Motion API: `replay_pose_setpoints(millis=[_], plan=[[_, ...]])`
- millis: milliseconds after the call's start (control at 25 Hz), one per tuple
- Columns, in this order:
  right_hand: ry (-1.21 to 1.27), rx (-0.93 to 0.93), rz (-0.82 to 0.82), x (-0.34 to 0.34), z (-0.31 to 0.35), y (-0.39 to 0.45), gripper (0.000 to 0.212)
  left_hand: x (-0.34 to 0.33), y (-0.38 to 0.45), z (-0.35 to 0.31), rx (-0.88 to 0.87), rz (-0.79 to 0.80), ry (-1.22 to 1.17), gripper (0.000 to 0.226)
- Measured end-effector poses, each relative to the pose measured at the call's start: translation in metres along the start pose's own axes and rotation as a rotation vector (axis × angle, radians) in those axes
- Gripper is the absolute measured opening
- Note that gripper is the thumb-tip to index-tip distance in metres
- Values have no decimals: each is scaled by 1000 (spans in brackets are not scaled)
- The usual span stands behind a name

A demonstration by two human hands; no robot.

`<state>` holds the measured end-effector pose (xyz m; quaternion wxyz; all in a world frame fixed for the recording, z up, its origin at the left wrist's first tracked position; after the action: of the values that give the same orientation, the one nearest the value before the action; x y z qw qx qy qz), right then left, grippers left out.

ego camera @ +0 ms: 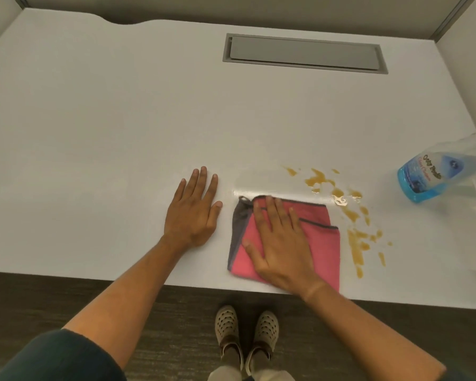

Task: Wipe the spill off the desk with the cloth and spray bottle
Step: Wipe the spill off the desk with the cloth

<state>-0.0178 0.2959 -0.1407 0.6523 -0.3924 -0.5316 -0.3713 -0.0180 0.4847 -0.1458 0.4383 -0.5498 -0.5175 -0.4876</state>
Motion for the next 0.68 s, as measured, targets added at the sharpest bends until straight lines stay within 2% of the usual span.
replay_pose_setpoints(millis=[120,400,480,600,680], plan=[[26,7,12,-5,1,-17,78,1,0,-1,8,-10,-1,64],[10,-170,34,14,0,87,77,-1,1,0,5,7,-3,64],[27,-131,14,13,1,71,77,-2,1,1,-2,10,-14,64],[39,-54,-13,3,5,0,79,0,0,0,4,-11,-15,65],[35,-61,-2,-7,3,-21,79,1,0,0,8,-19,-14,64]])
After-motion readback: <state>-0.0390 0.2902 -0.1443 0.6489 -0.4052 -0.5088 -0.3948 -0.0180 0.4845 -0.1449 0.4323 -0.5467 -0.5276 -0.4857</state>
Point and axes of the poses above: each hand's wrist, its own y-axis towards the middle knuckle, its own x-axis out of the back of the hand, z = x × y, the point moved 9 cm from there along y, towards the middle knuckle, and after that the axes turned 12 degrees about -x, right-handed, at the moved point
